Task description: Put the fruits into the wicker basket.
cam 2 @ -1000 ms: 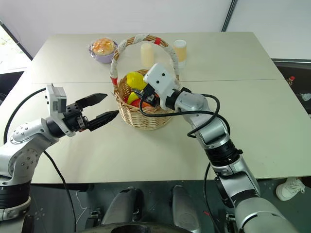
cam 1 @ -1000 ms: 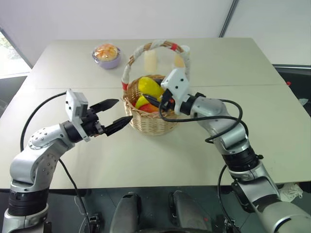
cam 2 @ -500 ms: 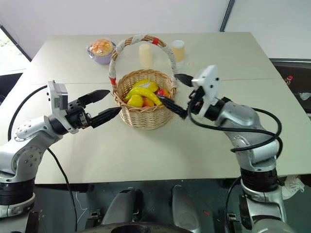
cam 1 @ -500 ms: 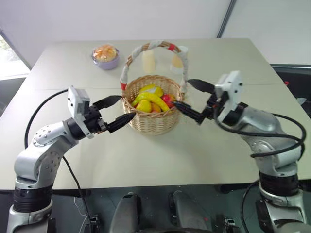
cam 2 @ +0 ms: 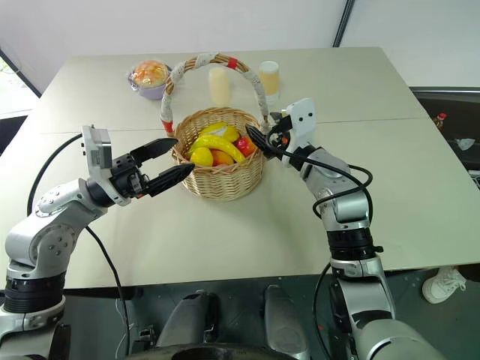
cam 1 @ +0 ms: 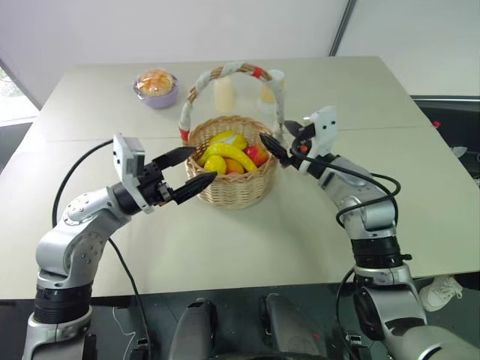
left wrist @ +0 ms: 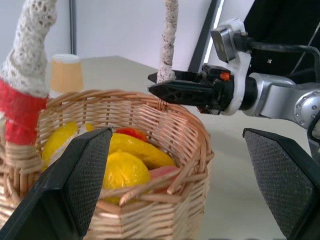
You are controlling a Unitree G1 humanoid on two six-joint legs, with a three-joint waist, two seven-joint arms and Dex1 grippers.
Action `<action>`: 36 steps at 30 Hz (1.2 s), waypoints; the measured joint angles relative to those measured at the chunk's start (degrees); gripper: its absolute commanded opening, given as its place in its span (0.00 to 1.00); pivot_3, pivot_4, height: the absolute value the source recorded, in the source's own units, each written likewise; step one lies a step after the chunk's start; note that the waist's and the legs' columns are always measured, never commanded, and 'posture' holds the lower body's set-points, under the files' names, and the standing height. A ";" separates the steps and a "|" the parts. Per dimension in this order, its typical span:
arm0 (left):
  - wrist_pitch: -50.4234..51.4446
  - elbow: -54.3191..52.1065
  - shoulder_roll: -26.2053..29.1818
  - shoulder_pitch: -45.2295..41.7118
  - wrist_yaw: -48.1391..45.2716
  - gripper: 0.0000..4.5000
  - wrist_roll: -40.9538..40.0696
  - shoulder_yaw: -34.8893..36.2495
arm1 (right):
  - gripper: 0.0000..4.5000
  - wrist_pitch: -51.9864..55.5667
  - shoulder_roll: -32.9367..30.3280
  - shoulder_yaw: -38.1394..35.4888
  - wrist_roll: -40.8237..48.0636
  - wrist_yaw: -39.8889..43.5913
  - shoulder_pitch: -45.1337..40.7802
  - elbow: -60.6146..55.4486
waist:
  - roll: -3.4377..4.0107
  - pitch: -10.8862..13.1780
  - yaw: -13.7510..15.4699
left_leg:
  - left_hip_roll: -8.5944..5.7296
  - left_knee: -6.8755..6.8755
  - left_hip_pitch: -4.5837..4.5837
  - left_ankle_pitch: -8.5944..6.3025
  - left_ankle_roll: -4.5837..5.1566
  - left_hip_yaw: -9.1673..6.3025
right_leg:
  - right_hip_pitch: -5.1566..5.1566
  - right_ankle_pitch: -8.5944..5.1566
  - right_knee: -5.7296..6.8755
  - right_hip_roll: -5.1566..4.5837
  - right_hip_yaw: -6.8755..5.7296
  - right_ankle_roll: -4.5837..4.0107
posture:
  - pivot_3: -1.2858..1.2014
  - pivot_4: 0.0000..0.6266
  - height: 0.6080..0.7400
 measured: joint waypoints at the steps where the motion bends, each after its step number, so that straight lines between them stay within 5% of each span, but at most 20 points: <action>1: 0.00 -0.16 -0.03 0.25 0.30 1.00 0.00 0.00 | 0.33 -0.43 0.09 -0.01 0.00 0.08 0.00 0.10 | 0.00 0.00 0.03 | 0.00 0.00 0.00 0.00 0.00 0.00 | 0.00 0.00 0.00 0.00 0.00 0.00 | 0.52 0.24 1.00; 4: -0.34 -0.84 -0.23 0.61 0.79 1.00 -0.01 0.00 | 0.02 -1.07 0.37 -0.32 -0.30 0.03 0.05 0.21 | 0.00 0.00 -0.03 | 0.00 0.00 0.00 0.00 0.00 0.00 | 0.00 0.00 0.00 0.00 0.00 0.00 | 0.52 0.24 1.00; 11: -0.66 -1.18 -0.63 0.20 0.91 1.00 -0.03 -0.50 | 0.02 -4.41 -0.99 -0.79 -2.94 -2.20 1.82 -0.69 | 0.01 0.01 -0.02 | -0.01 0.00 -0.01 0.00 0.00 0.01 | -0.01 0.00 0.00 0.00 0.00 0.00 | 0.52 0.24 1.00; 20: -1.00 1.16 -2.67 -2.73 0.46 1.00 0.85 -2.60 | 0.02 -8.23 -10.81 -19.09 -7.21 -16.82 -0.19 6.70 | 0.00 0.01 1.17 | -0.13 0.00 -0.04 0.00 0.00 0.07 | 0.03 0.00 -0.12 0.02 0.01 0.00 | 0.52 0.24 1.00; 26: -1.25 2.25 -4.07 -4.13 0.45 1.00 1.69 -3.59 | 0.02 -11.59 -12.21 -22.06 -7.71 -20.21 -1.10 18.24 | 0.08 0.05 -0.25 | -0.03 -0.05 0.04 0.00 0.00 0.12 | -0.01 -0.01 -0.02 0.18 0.08 -0.01 | 0.52 0.24 1.00; 34: -1.70 2.26 -4.07 -4.06 0.55 1.00 1.78 -3.42 | 0.91 -13.10 -14.69 -23.55 -6.65 -20.06 -0.77 16.77 | 0.08 0.05 -0.28 | -0.04 -0.04 0.03 0.00 0.00 0.09 | 0.02 0.00 -0.04 0.13 0.10 0.00 | 0.52 0.24 1.00; 36: -1.73 2.45 -3.89 -4.09 0.78 1.00 2.36 -3.42 | 0.91 -12.74 -15.18 -23.49 -5.98 -18.36 2.10 12.43 | 0.08 0.05 -0.20 | -0.04 -0.05 0.03 0.00 0.01 0.07 | 0.02 0.00 -0.04 0.13 0.10 0.01 | 0.52 0.24 1.00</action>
